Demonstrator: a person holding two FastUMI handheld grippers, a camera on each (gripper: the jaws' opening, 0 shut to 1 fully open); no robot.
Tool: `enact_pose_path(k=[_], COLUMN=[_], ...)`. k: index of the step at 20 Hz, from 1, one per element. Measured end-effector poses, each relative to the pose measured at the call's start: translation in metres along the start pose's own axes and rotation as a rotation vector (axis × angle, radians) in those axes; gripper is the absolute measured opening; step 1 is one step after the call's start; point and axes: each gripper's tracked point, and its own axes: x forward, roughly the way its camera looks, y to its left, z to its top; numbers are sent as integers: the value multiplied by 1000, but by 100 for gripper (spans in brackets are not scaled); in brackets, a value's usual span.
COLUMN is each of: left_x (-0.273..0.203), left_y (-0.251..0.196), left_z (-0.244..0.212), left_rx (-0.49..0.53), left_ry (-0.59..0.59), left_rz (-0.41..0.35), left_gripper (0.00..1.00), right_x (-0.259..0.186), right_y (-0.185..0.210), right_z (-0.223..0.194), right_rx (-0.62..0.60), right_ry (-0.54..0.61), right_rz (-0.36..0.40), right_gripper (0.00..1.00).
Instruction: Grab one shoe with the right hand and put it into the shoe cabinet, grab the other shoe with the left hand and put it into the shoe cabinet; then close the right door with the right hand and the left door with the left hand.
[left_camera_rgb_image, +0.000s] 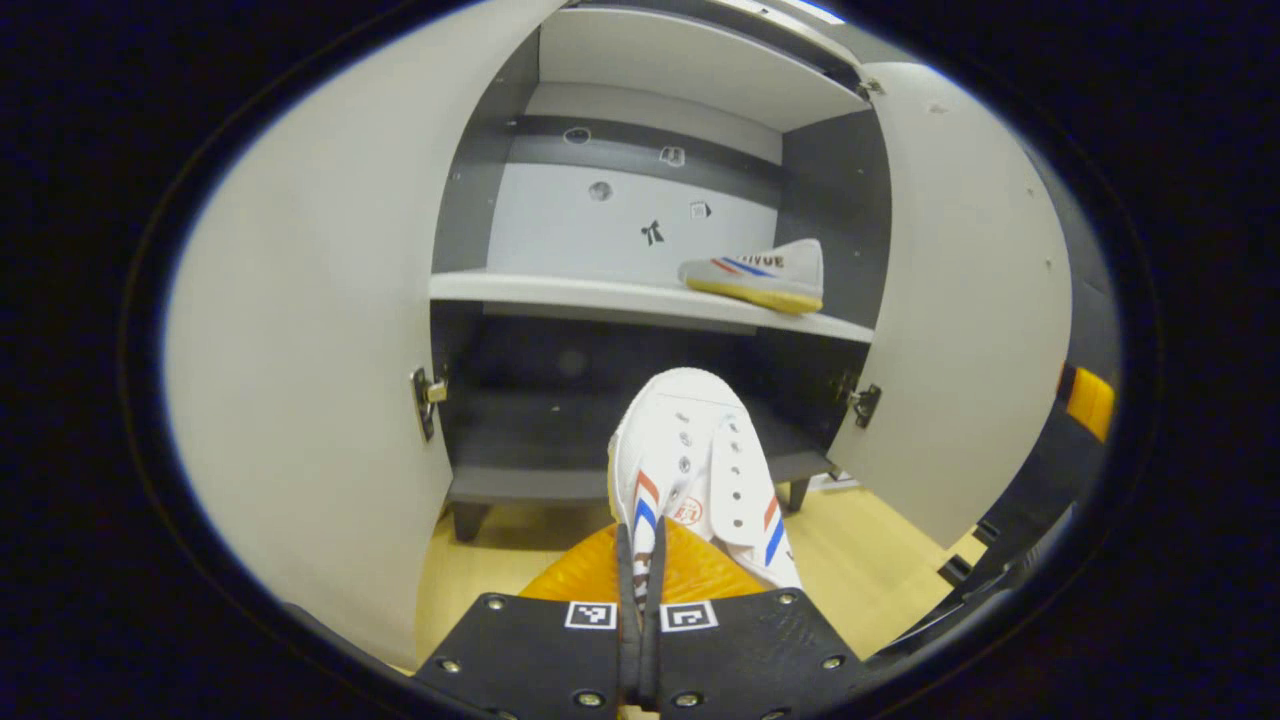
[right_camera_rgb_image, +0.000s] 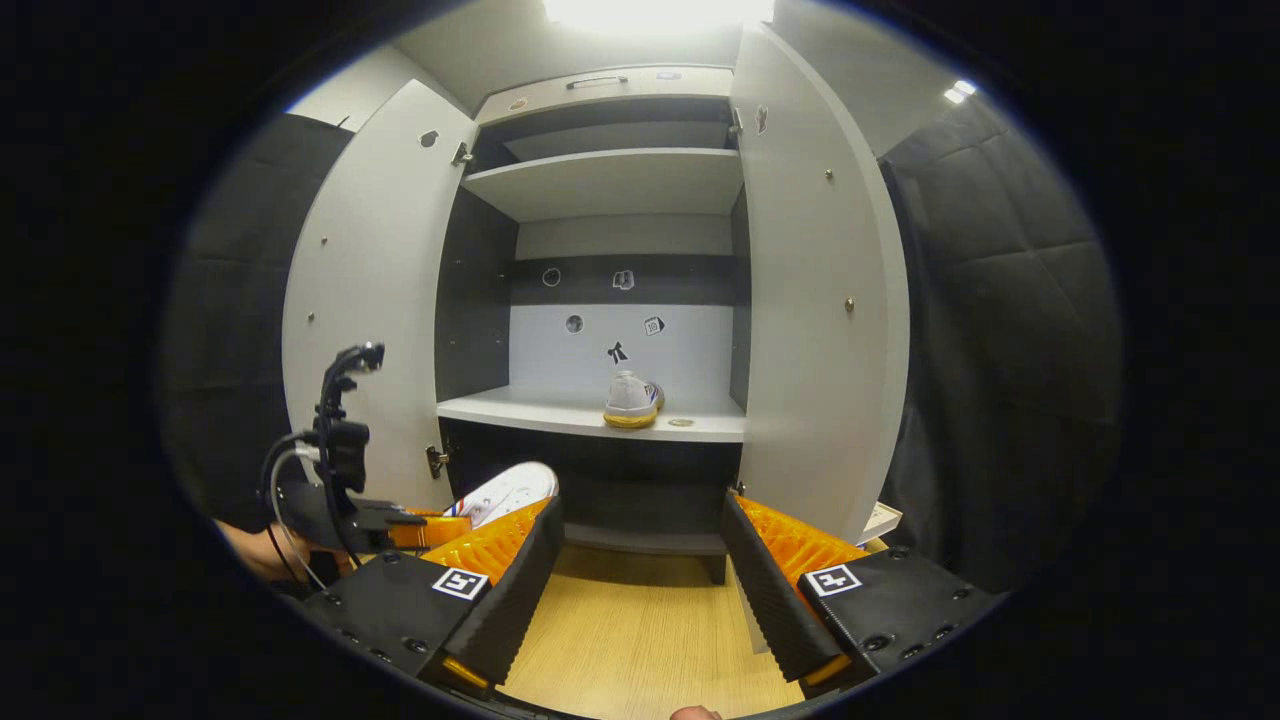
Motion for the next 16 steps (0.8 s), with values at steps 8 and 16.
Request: enact_pose_path(k=[8, 16], left_x=[7, 0], left_y=[1, 2], left_z=[0, -1], left_rx=[-11, -48], left_ry=[-215, -197], left_rz=[-15, 117], left_gripper=[0, 1], right_x=[-8, -14], right_y=[-2, -20], right_z=[3, -4], right_rx=[1, 7], right_ry=[-8, -2], right_rz=[12, 26], right_gripper=[99, 94])
